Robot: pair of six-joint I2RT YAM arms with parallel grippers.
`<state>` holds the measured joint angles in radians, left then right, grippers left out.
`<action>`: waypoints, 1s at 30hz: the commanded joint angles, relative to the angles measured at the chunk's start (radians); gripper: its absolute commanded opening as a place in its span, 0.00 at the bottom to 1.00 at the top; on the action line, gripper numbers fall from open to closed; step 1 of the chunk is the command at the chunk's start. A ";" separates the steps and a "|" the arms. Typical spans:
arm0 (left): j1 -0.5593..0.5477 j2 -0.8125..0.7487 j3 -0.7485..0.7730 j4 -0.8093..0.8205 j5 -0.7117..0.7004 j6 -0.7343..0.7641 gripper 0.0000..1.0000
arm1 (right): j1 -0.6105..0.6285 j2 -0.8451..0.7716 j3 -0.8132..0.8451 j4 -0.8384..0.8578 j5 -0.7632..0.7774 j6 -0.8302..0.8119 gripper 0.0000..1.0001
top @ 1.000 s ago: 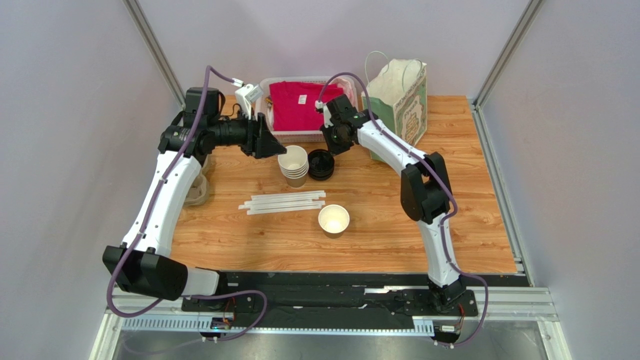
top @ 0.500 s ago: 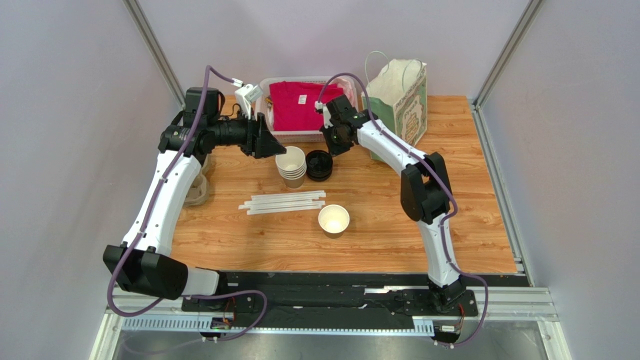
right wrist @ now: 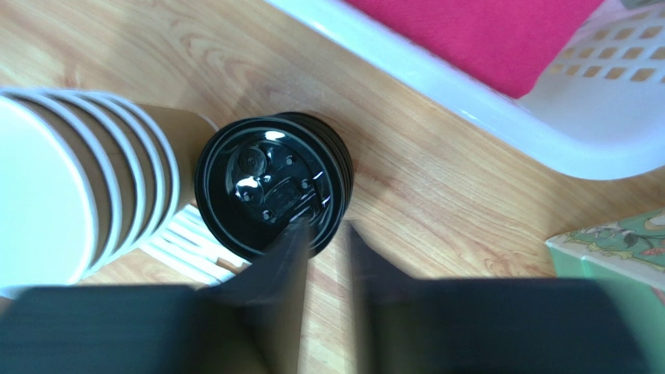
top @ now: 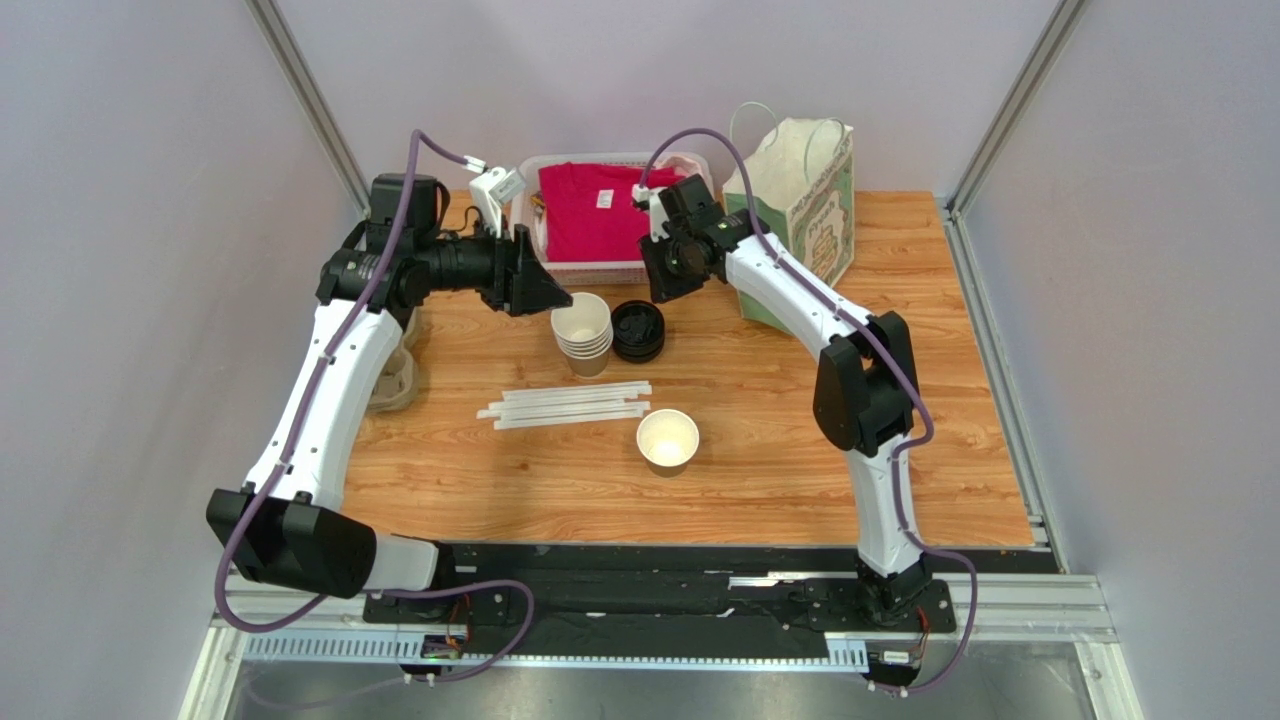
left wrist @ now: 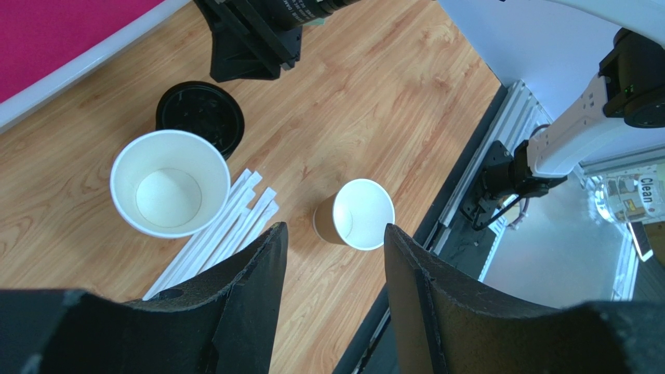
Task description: Pack the takeout coffee
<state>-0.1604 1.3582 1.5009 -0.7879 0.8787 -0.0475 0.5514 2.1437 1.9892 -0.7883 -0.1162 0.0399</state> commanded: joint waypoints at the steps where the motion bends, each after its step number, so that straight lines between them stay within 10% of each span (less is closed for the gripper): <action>1: 0.009 0.009 0.041 0.015 0.023 -0.008 0.57 | 0.004 0.021 0.053 -0.011 -0.025 -0.003 0.41; 20: 0.010 0.015 0.038 0.018 0.028 -0.002 0.57 | 0.005 0.104 0.076 -0.011 0.012 -0.020 0.28; 30: 0.012 0.016 0.036 0.019 0.026 0.000 0.57 | 0.004 0.082 0.077 -0.020 0.012 -0.026 0.00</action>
<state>-0.1558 1.3674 1.5009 -0.7876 0.8825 -0.0475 0.5518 2.2444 2.0224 -0.8154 -0.1135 0.0261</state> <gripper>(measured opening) 0.574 0.012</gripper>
